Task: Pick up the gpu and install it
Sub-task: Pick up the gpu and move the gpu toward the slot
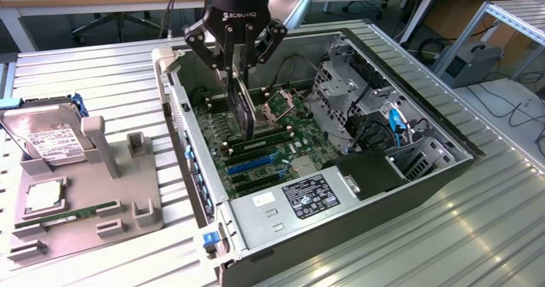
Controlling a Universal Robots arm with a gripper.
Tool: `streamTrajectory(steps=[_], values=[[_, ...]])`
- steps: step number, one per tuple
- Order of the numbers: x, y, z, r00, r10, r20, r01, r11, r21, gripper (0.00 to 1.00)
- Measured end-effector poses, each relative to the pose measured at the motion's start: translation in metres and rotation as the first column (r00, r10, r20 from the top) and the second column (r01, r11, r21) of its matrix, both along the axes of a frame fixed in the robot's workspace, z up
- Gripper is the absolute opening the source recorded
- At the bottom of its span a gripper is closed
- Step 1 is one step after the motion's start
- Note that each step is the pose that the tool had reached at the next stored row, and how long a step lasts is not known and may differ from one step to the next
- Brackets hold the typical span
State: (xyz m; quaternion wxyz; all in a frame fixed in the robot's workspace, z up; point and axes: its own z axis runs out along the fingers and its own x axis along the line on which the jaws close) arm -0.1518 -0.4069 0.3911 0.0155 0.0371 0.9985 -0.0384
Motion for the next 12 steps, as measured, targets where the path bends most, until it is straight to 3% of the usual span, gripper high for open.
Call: streamTrajectory(steps=[12], values=[[0.0067,0.0,-0.0104,1.0,0.0,-0.0001,0.0,1.0,-0.0002,0.27]])
